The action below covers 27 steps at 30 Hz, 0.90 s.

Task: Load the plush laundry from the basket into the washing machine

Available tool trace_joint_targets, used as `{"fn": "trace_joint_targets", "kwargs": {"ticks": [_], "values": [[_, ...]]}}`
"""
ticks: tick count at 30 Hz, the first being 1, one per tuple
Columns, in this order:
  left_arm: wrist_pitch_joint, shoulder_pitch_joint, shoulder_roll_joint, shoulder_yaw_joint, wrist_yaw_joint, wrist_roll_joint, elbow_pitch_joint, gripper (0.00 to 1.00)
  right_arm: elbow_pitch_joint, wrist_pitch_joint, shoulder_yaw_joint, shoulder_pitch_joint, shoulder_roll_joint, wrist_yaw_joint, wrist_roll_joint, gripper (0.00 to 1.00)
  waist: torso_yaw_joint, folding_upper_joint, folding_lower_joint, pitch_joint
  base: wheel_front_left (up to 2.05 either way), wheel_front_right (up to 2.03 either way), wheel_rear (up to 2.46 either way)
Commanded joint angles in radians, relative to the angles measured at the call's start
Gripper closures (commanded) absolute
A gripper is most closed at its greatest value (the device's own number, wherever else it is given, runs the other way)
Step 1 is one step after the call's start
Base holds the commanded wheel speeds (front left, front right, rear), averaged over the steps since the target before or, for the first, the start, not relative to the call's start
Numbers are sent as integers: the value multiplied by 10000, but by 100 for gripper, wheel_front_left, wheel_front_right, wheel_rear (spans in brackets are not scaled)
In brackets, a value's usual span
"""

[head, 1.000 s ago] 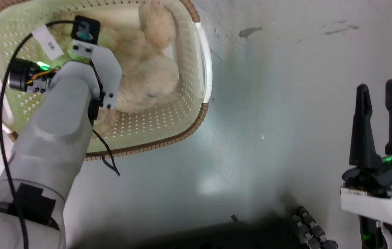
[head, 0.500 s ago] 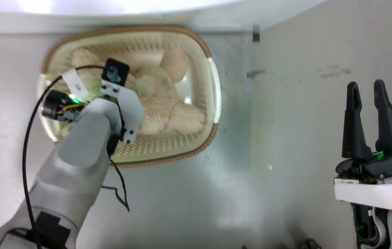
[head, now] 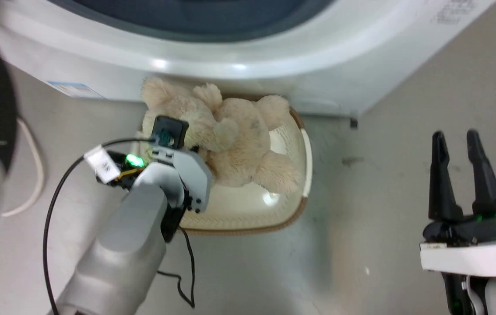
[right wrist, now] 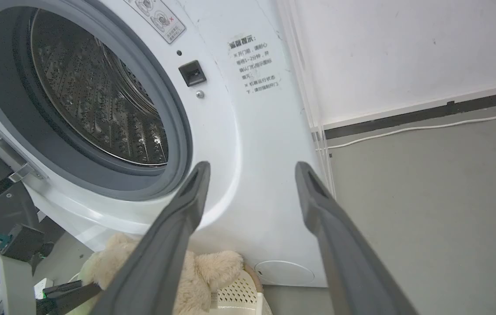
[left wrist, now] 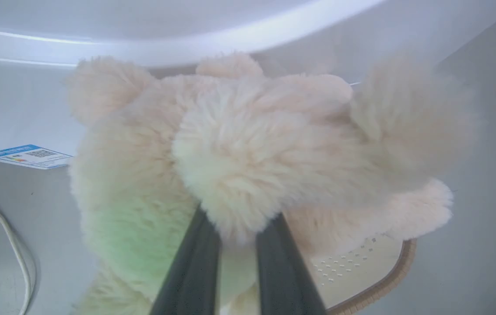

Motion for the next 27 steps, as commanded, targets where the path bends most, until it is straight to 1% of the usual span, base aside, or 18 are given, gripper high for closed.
{"fn": "trace_joint_targets", "kwargs": {"ticks": [1,7,14,22,27], "values": [[-305,281,-42,112,-39,-163,-286,100,97,-42,-53,212,-6,8,-85,0,580,0,1,-887,0,0,0],[-1243,1294,21,484,166,-581,-1338,100,368,-42,-174,655,-6,8,-214,0,814,0,1,-1897,0,0,0],[-2410,2320,61,931,684,-800,-2986,100,469,-42,-290,1124,-6,8,-222,0,819,0,1,-2662,0,0,0],[-2874,2887,-69,1290,1277,-400,-4592,100,425,-42,-384,1356,-6,8,-245,0,598,0,1,-2838,0,0,0],[-2897,2758,-297,1884,1401,-221,-5403,100,321,-29,-383,1402,-6,8,-303,0,418,0,1,-2631,0,0,0]]}}
